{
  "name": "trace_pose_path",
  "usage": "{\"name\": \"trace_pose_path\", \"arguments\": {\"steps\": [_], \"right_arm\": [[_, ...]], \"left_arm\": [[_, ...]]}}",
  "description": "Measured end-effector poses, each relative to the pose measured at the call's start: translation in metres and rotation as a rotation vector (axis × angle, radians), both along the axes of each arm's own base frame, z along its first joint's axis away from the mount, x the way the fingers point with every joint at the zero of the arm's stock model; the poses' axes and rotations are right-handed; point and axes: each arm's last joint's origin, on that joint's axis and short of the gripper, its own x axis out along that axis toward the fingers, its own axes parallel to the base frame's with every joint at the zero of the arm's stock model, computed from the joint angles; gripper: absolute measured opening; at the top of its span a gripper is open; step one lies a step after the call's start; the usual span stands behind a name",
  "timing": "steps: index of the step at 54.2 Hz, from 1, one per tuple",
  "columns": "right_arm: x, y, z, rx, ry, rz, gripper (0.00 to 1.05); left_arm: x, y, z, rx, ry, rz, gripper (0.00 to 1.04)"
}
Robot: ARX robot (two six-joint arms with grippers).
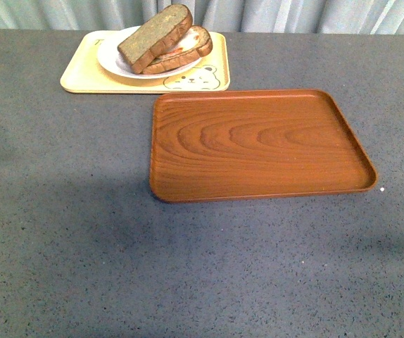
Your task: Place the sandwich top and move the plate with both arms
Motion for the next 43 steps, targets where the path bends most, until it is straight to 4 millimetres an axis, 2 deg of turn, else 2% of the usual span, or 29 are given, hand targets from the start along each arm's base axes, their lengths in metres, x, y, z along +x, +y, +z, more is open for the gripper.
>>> {"name": "trace_pose_path", "arguments": {"steps": [5,18,24,43], "right_arm": [[0.0,0.0,0.0,0.0,0.0,0.0,0.96],[0.0,0.0,0.0,0.0,0.0,0.0,0.96],[0.0,0.0,0.0,0.0,0.0,0.0,0.96],[0.0,0.0,0.0,0.0,0.0,0.0,0.96]], "left_arm": [[-0.011,-0.004,0.002,0.015,-0.007,0.003,0.01],[-0.039,-0.015,0.002,0.031,-0.006,0.002,0.02],[-0.051,-0.026,0.002,0.036,-0.005,-0.001,0.02],[-0.074,-0.027,0.005,0.036,-0.014,0.0,0.02]]}}
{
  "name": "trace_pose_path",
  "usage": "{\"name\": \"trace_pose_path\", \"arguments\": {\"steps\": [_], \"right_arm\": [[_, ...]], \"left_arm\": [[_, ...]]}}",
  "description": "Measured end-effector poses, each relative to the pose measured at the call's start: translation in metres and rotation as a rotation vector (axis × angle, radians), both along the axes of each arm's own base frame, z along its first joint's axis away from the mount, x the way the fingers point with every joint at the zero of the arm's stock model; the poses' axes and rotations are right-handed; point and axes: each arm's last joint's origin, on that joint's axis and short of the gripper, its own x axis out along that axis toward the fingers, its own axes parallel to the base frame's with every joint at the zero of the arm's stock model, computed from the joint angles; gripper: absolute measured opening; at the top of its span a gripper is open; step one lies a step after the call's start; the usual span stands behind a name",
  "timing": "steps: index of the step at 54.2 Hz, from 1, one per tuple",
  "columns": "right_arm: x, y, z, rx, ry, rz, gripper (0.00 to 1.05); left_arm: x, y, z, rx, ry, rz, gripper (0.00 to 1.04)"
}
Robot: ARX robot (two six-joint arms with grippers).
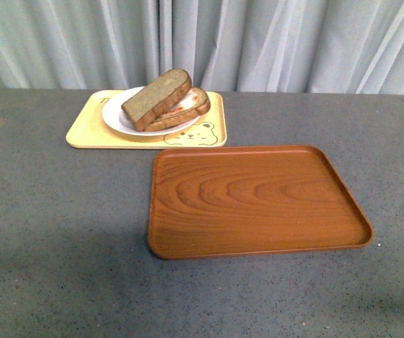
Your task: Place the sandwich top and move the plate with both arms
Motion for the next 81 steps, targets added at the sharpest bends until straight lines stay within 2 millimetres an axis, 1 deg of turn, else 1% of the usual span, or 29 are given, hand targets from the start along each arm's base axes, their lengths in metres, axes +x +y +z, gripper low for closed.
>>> {"name": "trace_pose_path", "arguments": {"steps": [33,64,68,72,81], "right_arm": [[0.0,0.0,0.0,0.0,0.0,0.0,0.96],[0.0,0.0,0.0,0.0,0.0,0.0,0.96],[0.0,0.0,0.0,0.0,0.0,0.0,0.96],[0.0,0.0,0.0,0.0,0.0,0.0,0.96],[0.0,0.0,0.0,0.0,0.001,0.0,0.96]], "left_arm": [[-0.021,0.0,0.006,0.0,-0.022,0.0,0.02],[-0.032,0.0,0.006,0.0,-0.022,0.0,0.02],[-0.038,0.0,0.001,0.0,0.011,-0.002,0.02],[-0.042,0.0,0.002,0.0,-0.006,-0.001,0.02],[-0.043,0.0,0.002,0.001,-0.004,-0.001,0.02]]}}
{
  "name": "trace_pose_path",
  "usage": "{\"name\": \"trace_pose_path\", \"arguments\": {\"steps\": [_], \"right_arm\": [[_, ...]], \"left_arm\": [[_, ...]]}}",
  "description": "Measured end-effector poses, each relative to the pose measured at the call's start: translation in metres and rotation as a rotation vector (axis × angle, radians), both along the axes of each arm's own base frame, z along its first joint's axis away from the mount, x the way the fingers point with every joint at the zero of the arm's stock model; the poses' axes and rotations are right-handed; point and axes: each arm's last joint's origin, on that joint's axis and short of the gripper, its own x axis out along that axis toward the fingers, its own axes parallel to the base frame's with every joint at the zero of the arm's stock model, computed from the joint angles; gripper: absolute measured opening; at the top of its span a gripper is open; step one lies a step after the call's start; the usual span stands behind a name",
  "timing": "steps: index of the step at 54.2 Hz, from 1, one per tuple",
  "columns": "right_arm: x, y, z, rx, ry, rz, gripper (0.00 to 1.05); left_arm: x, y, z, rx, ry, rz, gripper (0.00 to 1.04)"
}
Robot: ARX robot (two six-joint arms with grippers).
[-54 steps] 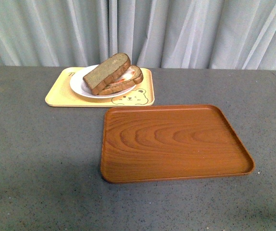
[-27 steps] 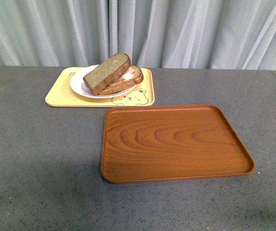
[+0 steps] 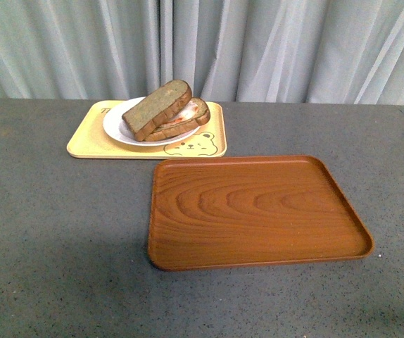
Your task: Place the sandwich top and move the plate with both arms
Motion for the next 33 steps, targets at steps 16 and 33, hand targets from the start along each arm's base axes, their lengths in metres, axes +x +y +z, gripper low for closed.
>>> {"name": "trace_pose_path", "arguments": {"steps": [16,33], "right_arm": [[0.0,0.0,0.0,0.0,0.0,0.0,0.96],[0.0,0.0,0.0,0.0,0.0,0.0,0.96]], "left_arm": [[0.0,0.0,0.0001,0.0,-0.001,0.0,0.02],[0.0,0.0,0.0001,-0.001,-0.001,0.0,0.02]]}}
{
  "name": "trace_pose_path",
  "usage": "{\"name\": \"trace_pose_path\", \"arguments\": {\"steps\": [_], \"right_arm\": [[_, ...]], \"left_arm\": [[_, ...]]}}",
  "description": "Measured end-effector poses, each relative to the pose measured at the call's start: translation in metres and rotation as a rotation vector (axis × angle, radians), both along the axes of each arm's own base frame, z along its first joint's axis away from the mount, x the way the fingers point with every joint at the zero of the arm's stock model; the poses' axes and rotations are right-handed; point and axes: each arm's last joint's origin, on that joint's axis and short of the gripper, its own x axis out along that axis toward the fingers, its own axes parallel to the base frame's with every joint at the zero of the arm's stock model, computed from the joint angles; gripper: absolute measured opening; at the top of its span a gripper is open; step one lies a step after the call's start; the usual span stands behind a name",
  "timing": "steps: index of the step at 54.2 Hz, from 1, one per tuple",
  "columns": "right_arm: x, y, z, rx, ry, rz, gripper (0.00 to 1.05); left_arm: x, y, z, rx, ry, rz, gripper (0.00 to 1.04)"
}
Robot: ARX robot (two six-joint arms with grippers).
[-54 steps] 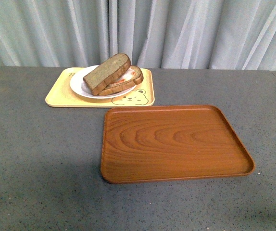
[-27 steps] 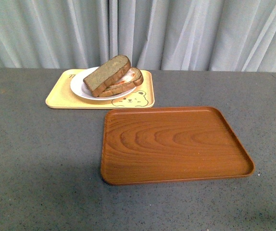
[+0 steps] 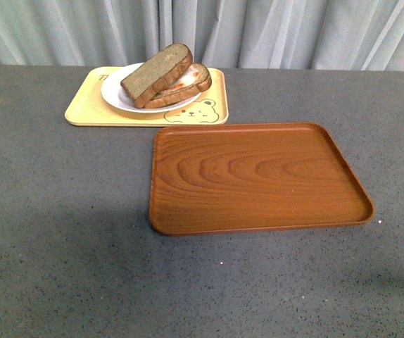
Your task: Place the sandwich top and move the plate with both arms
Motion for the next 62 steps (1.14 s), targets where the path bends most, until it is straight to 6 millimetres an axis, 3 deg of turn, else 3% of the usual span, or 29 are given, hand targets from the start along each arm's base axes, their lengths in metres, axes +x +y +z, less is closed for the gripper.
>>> {"name": "trace_pose_path", "arguments": {"steps": [17,26,28,62], "right_arm": [[0.0,0.0,0.0,0.0,0.0,0.0,0.96],[0.0,0.0,0.0,0.0,0.0,0.0,0.96],[0.0,0.0,0.0,0.0,0.0,0.0,0.96],[0.0,0.0,0.0,0.0,0.0,0.0,0.96]], "left_arm": [[0.0,0.0,0.0,0.0,0.0,0.0,0.54],[0.0,0.0,0.0,0.001,0.0,0.0,0.93],[0.0,0.0,0.0,0.002,0.0,0.0,0.97],[0.0,0.0,0.0,0.003,0.0,0.0,0.96]]}}
